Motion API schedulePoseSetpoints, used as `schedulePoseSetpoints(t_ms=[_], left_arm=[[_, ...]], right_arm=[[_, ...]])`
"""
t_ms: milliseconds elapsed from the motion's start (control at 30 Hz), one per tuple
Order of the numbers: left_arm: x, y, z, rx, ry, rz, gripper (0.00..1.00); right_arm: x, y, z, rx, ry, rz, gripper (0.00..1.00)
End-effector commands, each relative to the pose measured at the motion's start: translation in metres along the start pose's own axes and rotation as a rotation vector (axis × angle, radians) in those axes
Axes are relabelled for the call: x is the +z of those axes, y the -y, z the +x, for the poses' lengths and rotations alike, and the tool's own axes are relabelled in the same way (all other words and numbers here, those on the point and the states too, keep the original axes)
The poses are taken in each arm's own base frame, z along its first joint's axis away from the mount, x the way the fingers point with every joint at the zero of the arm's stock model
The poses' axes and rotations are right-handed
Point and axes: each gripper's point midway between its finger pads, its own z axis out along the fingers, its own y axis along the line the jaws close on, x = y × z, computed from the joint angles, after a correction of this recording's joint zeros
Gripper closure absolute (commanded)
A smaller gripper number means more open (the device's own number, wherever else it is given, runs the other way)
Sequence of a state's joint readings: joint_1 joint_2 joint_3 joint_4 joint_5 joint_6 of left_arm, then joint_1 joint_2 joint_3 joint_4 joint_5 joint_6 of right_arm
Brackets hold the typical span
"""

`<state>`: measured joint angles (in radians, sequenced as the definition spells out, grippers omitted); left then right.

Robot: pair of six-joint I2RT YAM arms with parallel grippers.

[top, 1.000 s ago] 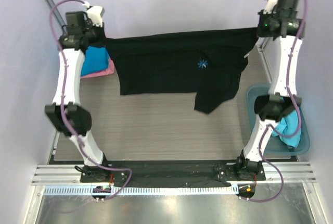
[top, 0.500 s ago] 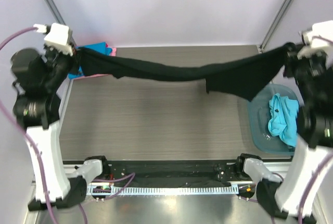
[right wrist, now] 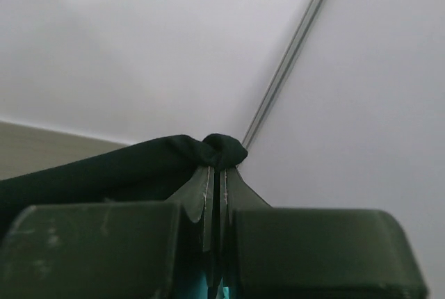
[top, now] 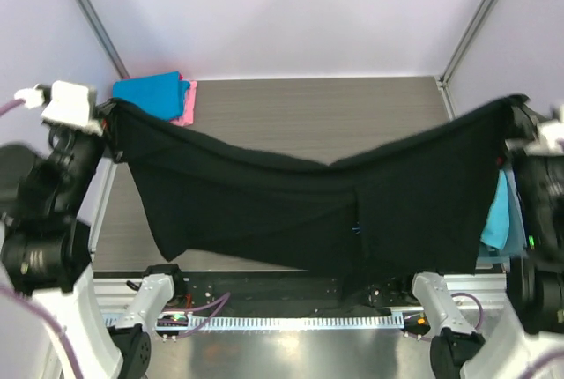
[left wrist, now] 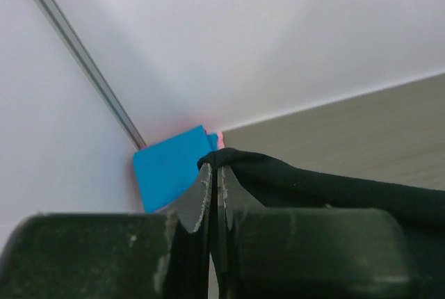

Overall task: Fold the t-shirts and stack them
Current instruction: Fold the tshirt

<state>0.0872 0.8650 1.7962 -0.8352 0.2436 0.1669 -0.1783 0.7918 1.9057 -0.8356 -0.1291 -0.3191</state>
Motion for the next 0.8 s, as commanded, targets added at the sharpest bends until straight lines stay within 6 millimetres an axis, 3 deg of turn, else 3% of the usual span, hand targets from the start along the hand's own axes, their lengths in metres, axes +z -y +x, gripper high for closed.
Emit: schedulePoseSetpoints(t_ms=[0,100,133,167,200,233,267,300,333,367,400,433,500,533,567,600,633,667,700,733,767], left_arm=[[0.066,-0.01,0.063,-0.035,-0.186,0.006,1.0],[0.105,0.002,0.12,-0.07,-0.312,0.095,1.0],[0.114,0.006,0.134,-0.083,-0.339,0.12,1.0],[0.13,0.011,0.162,-0.106,-0.401,0.151,1.0],[0.137,0.02,0.185,-0.133,-0.448,0.191,1.0],[0.145,0.023,0.202,-0.151,-0.486,0.209,1.0],[0.159,0.03,0.236,-0.183,-0.569,0.238,1.0],[0.166,0.035,0.255,-0.192,-0.609,0.257,1.0],[0.173,0.04,0.275,-0.198,-0.652,0.282,1.0],[0.18,0.047,0.291,-0.195,-0.686,0.304,1.0],[0.193,0.055,0.328,-0.198,-0.764,0.33,1.0],[0.204,0.056,0.338,-0.188,-0.785,0.332,1.0],[0.222,0.064,0.364,-0.179,-0.837,0.348,1.0],[0.23,0.07,0.396,-0.186,-0.907,0.36,1.0],[0.248,0.067,0.396,-0.17,-0.895,0.348,1.0],[0.256,0.066,0.404,-0.164,-0.907,0.344,1.0],[0.263,0.069,0.433,-0.167,-0.959,0.349,1.0],[0.282,0.061,0.427,-0.143,-0.926,0.325,1.0],[0.289,0.059,0.433,-0.136,-0.93,0.318,1.0],[0.297,0.058,0.44,-0.132,-0.934,0.311,1.0],[0.303,0.059,0.46,-0.133,-0.962,0.309,1.0]], right_arm=[[0.092,-0.017,0.08,0.025,-0.209,-0.091,0.99],[0.132,-0.04,0.14,0.056,-0.32,-0.186,0.99],[0.139,-0.048,0.157,0.067,-0.351,-0.212,0.99],[0.145,-0.059,0.172,0.085,-0.372,-0.262,0.99],[0.156,-0.074,0.209,0.111,-0.446,-0.308,0.99],[0.16,-0.082,0.226,0.129,-0.476,-0.337,0.99],[0.161,-0.098,0.255,0.157,-0.533,-0.386,0.99],[0.165,-0.105,0.27,0.171,-0.555,-0.407,0.99],[0.172,-0.117,0.304,0.194,-0.626,-0.435,0.99],[0.174,-0.127,0.323,0.2,-0.665,-0.455,0.99],[0.178,-0.132,0.344,0.198,-0.697,-0.453,0.99],[0.184,-0.145,0.382,0.202,-0.774,-0.476,0.99],[0.201,-0.155,0.41,0.193,-0.811,-0.472,0.99],[0.209,-0.159,0.424,0.192,-0.832,-0.468,0.99],[0.227,-0.165,0.449,0.208,-0.872,-0.459,0.99],[0.238,-0.165,0.461,0.207,-0.889,-0.433,0.99],[0.248,-0.164,0.472,0.209,-0.902,-0.413,0.99],[0.253,-0.173,0.509,0.22,-0.968,-0.408,0.99],[0.28,-0.166,0.503,0.205,-0.917,-0.374,0.99],[0.29,-0.163,0.514,0.188,-0.919,-0.345,0.99],[0.299,-0.161,0.522,0.176,-0.916,-0.328,0.99]])
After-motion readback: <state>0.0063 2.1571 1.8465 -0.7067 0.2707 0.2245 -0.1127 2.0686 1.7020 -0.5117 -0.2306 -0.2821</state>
